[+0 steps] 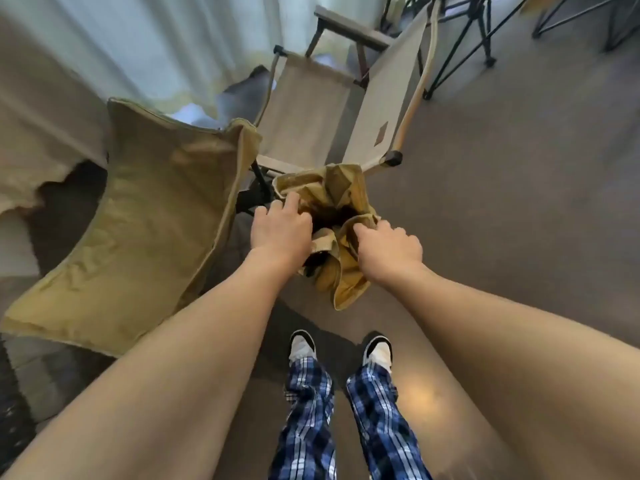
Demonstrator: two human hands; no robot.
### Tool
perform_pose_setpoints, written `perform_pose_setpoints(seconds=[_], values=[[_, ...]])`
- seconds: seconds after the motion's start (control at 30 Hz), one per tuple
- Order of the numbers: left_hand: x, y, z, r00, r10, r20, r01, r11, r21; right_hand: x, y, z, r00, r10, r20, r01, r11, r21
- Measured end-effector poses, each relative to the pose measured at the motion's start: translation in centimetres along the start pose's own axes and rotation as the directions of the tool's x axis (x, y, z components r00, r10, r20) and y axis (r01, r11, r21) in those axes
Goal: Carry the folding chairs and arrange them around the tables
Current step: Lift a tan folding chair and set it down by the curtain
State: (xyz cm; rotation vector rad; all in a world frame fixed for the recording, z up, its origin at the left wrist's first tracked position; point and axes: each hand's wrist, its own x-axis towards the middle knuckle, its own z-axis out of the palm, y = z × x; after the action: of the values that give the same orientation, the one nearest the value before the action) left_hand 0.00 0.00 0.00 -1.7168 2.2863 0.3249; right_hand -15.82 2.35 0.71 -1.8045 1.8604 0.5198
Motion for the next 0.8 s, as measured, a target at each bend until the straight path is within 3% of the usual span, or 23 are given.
perform_pose_setpoints(seconds=[0.13, 0.33, 0.43, 0.5, 0.57, 0.7, 0.8], values=[[-0.5, 0.3, 0.9, 0.998, 0.053, -0.047, -0.052, 0.999, 0.017, 0.6, 1.4, 1.0, 0.999, -0.028, -0.046, 0.027, 0.999, -0.032], [-1.0, 1.1, 0.9, 0.995, 0.093, -0.022, -0.095, 0.994, -0.061, 0.4, 4.7, 0.5, 0.997, -0.038, 0.070, 0.036, 0.999, 0.020], [-0.9, -1.6, -0.5, 0.998, -0.016, 0.053, 0.018, 1.000, -0.023, 0.0, 8.3, -0.2, 0.988, 0.079, 0.136, -0.072, 0.996, -0.052], [-1.1, -3.9, -1.2, 0.974, -0.200, 0.106, 0.205, 0.978, -0.032, -0.6, 11.1, -1.1, 0.970, 0.177, 0.165, -0.152, 0.976, -0.156], [-1.5, -4.9, -0.9, 0.949, -0.283, 0.135, 0.287, 0.958, -0.012, -1.1, 12.9, -1.8, 0.952, 0.241, 0.191, -0.196, 0.954, -0.225], [-2.2, -2.6, 0.9, 0.986, -0.118, 0.114, 0.123, 0.992, -0.034, -0.5, 11.5, -1.7, 0.907, 0.222, 0.357, -0.121, 0.952, -0.283], [-1.6, -1.9, 2.0, 0.991, -0.122, 0.046, 0.124, 0.991, -0.051, -0.8, 10.6, -0.7, 0.846, 0.230, 0.481, -0.087, 0.950, -0.300]])
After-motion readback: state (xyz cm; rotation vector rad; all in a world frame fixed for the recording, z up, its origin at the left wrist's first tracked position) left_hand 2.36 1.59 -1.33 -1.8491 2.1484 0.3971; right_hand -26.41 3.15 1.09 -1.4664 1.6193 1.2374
